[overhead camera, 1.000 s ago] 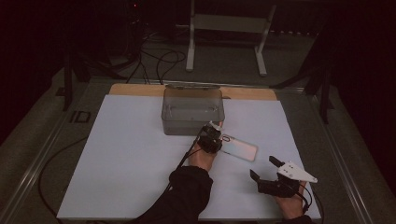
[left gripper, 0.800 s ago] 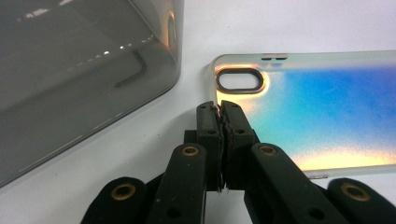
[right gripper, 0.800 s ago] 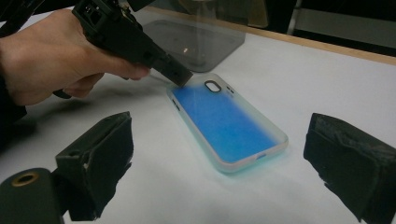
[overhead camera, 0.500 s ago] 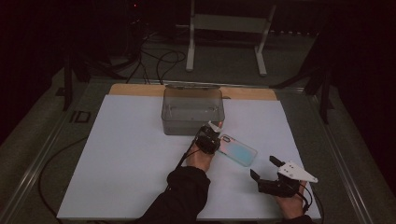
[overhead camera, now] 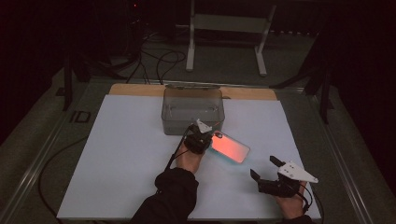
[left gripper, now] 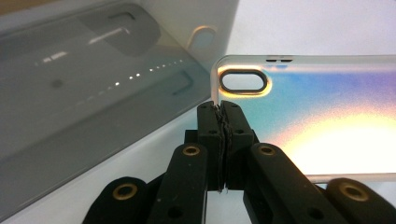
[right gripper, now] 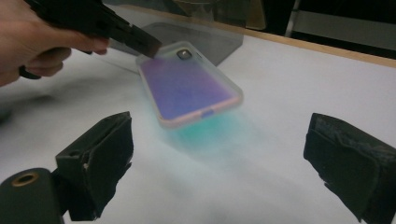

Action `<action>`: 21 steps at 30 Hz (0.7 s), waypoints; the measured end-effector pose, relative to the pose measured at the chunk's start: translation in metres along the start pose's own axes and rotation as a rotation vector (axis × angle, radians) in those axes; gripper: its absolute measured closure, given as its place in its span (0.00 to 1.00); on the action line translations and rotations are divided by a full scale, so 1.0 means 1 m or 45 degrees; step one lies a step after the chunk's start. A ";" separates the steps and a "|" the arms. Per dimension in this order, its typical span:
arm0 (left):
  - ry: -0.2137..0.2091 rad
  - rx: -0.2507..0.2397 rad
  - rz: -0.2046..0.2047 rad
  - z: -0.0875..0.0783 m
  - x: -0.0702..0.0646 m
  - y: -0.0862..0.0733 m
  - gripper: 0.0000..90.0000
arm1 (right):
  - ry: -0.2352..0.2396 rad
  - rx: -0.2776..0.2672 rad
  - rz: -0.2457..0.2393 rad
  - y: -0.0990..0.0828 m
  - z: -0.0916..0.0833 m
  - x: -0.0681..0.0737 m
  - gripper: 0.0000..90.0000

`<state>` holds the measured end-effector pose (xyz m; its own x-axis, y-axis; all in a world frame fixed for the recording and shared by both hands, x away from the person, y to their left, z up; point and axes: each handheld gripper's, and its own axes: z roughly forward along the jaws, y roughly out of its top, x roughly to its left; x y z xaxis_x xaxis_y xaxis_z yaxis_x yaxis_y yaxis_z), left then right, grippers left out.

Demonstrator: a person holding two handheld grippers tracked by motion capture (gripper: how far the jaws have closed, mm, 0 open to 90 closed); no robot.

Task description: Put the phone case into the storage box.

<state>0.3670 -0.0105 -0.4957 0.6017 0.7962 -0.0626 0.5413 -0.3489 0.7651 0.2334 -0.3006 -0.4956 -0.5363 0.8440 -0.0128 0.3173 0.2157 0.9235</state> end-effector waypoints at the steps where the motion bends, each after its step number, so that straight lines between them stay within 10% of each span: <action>1: 0.001 -0.011 0.001 -0.003 0.002 -0.001 0.99 | 0.000 0.001 0.000 0.000 0.000 0.000 0.09; 21: 0.059 -0.159 0.037 -0.066 0.041 -0.017 0.99 | 0.054 0.012 0.028 0.001 0.005 0.002 0.09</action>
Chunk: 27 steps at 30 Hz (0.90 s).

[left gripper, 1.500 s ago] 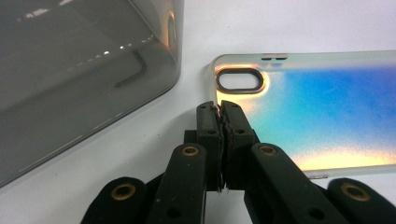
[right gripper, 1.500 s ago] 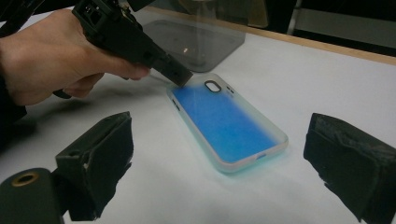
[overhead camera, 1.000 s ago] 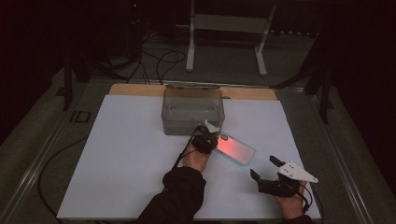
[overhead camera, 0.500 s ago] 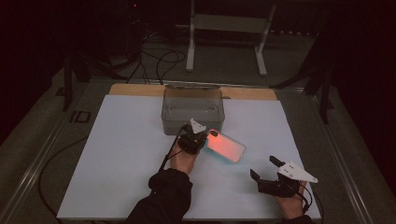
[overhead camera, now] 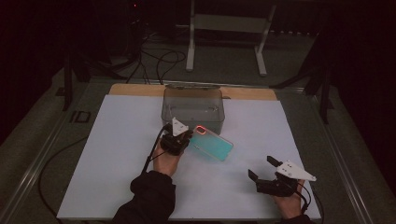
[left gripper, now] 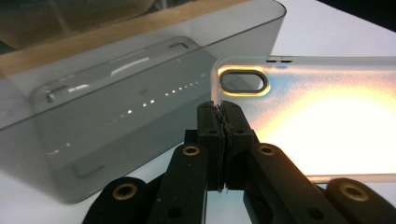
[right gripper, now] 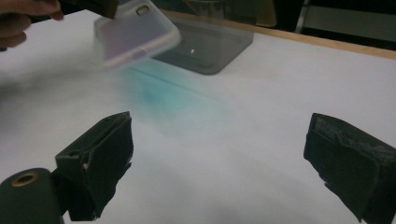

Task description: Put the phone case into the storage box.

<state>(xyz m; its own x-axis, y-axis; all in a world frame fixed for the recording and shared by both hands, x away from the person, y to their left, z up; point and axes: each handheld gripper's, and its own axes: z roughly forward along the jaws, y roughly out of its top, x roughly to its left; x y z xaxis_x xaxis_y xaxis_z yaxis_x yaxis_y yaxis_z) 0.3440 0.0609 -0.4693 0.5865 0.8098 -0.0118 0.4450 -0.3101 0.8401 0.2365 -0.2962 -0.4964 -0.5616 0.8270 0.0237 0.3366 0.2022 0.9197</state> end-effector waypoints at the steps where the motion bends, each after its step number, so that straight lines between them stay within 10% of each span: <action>1: 0.005 -0.004 0.001 -0.003 0.002 -0.001 0.99 | 0.010 0.004 0.006 0.001 0.001 0.000 0.09; 27: 0.042 -0.111 0.120 -0.052 0.042 -0.006 0.99 | 0.219 0.020 -0.031 0.069 0.043 0.025 0.09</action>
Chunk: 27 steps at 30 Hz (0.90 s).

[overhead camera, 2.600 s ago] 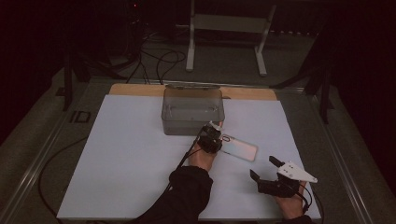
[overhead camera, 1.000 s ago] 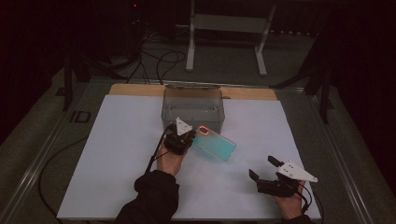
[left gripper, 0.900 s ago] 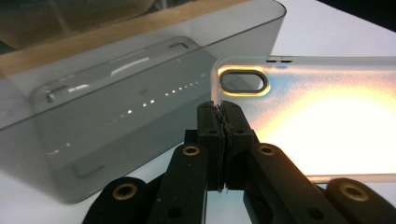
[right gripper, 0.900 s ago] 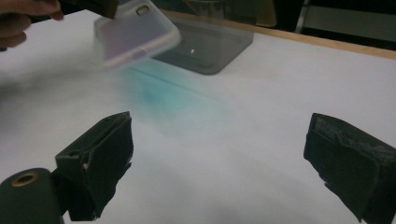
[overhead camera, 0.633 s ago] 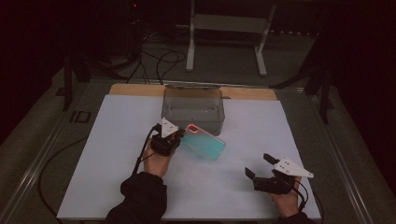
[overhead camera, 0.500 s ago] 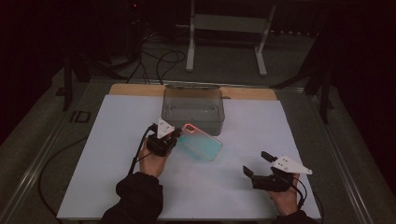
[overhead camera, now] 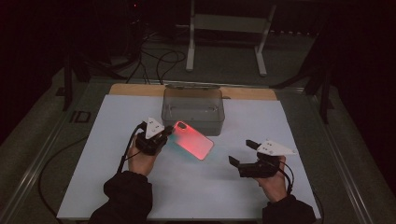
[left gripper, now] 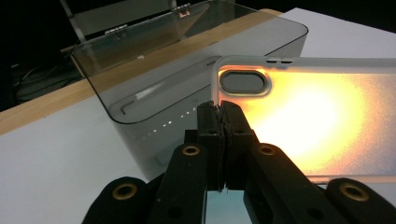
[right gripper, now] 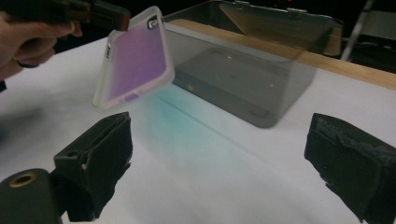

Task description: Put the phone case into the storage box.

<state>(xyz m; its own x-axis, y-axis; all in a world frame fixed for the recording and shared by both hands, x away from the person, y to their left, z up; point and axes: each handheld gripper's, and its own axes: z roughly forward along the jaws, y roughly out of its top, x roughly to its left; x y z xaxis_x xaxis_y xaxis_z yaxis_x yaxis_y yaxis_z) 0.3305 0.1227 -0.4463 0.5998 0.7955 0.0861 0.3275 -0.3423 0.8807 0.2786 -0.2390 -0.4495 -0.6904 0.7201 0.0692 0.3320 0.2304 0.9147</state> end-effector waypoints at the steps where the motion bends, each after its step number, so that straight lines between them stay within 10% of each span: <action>1: -0.003 -0.005 0.004 -0.001 0.000 0.000 0.99 | 0.011 0.000 0.004 0.003 0.002 0.001 0.09; 27: -0.028 -0.055 0.089 -0.012 -0.001 0.001 0.99 | 0.191 0.091 0.008 0.059 0.049 0.014 0.09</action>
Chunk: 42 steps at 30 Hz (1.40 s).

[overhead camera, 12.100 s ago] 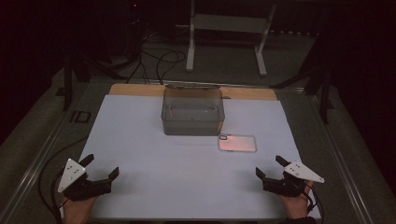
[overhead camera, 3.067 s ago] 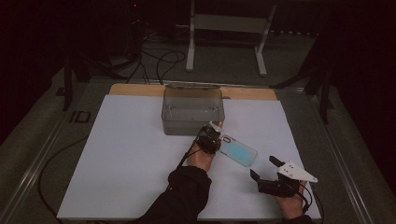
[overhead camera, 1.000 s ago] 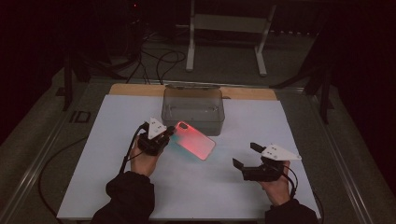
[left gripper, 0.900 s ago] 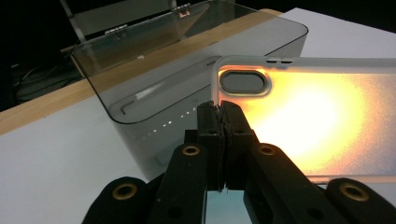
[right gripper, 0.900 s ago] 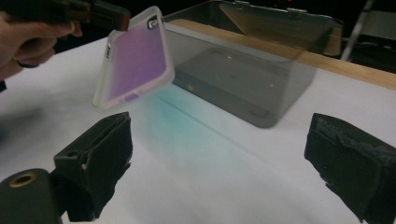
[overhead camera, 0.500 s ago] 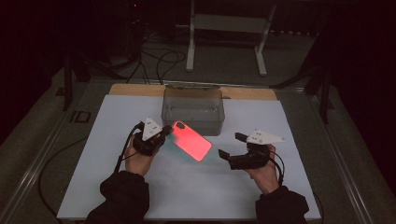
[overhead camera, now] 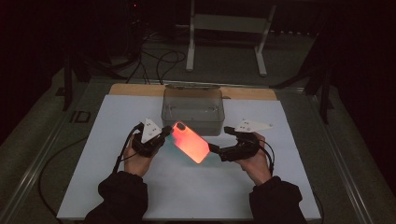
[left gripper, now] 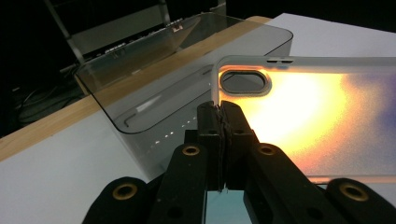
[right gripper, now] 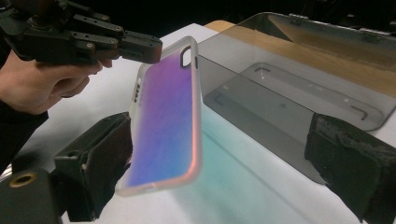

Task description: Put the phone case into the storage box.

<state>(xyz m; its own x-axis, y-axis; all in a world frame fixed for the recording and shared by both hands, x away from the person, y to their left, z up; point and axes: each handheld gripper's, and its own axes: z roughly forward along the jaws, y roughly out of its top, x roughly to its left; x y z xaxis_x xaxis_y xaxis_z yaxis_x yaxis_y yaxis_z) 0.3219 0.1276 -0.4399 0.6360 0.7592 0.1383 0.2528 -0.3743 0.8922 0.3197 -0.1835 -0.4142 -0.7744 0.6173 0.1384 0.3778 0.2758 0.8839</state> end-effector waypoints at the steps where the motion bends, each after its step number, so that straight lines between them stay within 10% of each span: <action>1: -0.006 -0.004 0.010 -0.001 -0.001 0.001 0.99 | 0.009 0.011 0.000 0.003 0.003 0.000 0.09; 27: -0.101 -0.054 0.101 -0.005 -0.010 0.006 0.99 | 0.138 0.188 0.049 0.008 0.029 -0.006 0.16; 42: -0.181 -0.078 0.178 -0.003 -0.020 0.010 0.99 | 0.277 0.332 0.098 0.008 0.045 -0.003 0.46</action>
<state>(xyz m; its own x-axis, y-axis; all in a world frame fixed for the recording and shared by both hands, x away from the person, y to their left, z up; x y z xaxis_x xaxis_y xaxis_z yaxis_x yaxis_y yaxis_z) 0.3093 0.1108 -0.4325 0.7591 0.6181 0.2043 0.1132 -0.4344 0.8936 0.3481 -0.1506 -0.4274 -0.8180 0.4800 0.3170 0.5345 0.4306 0.7272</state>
